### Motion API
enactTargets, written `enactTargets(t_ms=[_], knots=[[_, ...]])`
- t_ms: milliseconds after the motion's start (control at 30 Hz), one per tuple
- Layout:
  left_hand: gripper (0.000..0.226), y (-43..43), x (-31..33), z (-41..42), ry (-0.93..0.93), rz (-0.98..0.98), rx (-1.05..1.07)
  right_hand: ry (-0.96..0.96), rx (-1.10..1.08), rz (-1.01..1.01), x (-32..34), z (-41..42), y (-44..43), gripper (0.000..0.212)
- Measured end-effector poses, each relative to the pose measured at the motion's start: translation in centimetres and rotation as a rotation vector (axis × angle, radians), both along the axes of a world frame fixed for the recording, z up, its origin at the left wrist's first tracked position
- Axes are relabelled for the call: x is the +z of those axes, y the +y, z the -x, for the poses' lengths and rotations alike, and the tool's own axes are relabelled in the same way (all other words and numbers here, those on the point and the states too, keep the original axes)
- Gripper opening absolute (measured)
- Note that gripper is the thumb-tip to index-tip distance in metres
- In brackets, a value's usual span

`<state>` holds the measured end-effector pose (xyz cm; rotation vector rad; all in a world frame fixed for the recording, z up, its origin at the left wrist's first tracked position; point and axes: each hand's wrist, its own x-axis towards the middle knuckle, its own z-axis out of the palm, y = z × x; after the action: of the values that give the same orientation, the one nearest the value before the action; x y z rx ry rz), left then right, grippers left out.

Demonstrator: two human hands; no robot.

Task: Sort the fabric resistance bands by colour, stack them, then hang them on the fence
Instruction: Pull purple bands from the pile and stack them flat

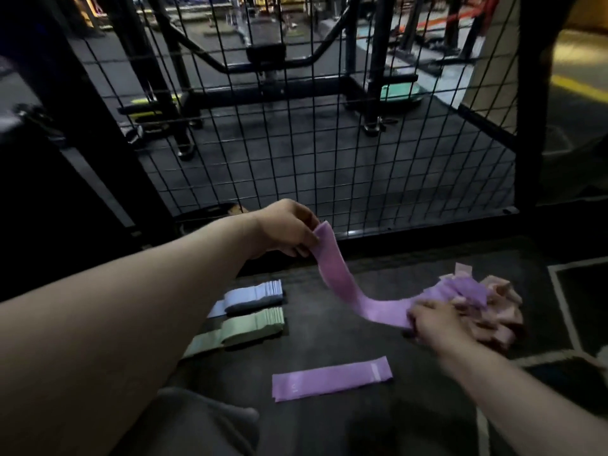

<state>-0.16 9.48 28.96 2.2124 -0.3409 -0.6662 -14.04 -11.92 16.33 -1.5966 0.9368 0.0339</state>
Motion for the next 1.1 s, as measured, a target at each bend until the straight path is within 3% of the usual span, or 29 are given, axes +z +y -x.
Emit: enactTargets(t_ms=[67, 133, 200, 300, 367, 433, 500, 567, 667, 867, 1000, 1100], knots=[[0.006, -0.7, 1.0, 1.9, -0.026, 0.003, -0.032, -0.002, 0.111, 0.199, 1.0, -0.1, 0.4, 0.047], [0.008, -1.5, 1.8, 3.8, -0.085, -0.003, -0.059, -0.171, 0.236, 0.304, 3.2, -0.3, 1.2, 0.061], [0.007, -2.2, 2.3, 5.7, -0.177, -0.006, -0.085, -0.398, 0.417, 0.189, 6.0, -0.3, 2.2, 0.053], [0.008, -2.9, 2.2, 7.1, -0.256, 0.017, -0.093, -0.529, 0.613, 0.139, 8.9, 0.3, 3.3, 0.032], [0.006, -2.6, 2.2, 7.8, -0.231, 0.099, -0.083, -0.569, 0.601, 0.179, 10.0, 1.0, 3.8, 0.026], [0.012, -2.1, 2.3, 8.3, -0.093, 0.308, -0.045, -0.594, 0.532, 0.138, 10.4, 1.4, 3.8, 0.020], [0.031, -1.6, 2.5, 9.0, 0.127, 0.560, 0.015, -0.602, 0.467, 0.089, 10.9, 1.9, 3.8, 0.017], [0.050, -1.3, 2.1, 9.4, 0.304, 0.661, 0.030, -0.620, 0.416, 0.076, 11.6, 2.2, 3.8, 0.011], [0.049, -1.0, 0.9, 10.3, 0.337, 0.527, -0.068, -0.625, 0.317, -0.082, 12.8, 2.6, 3.9, 0.006], [0.008, -0.7, 0.5, 11.1, 0.243, 0.388, -0.158, -0.622, 0.283, -0.169, 14.1, 3.3, 3.0, 0.013], [0.008, -0.9, 0.3, 10.9, 0.247, 0.412, -0.113, -0.612, 0.275, -0.246, 14.1, 3.7, 2.4, 0.011], [0.012, -0.7, -0.1, 10.9, 0.290, 0.418, -0.085, -0.538, 0.304, -0.197, 13.6, 3.5, 1.9, 0.017]])
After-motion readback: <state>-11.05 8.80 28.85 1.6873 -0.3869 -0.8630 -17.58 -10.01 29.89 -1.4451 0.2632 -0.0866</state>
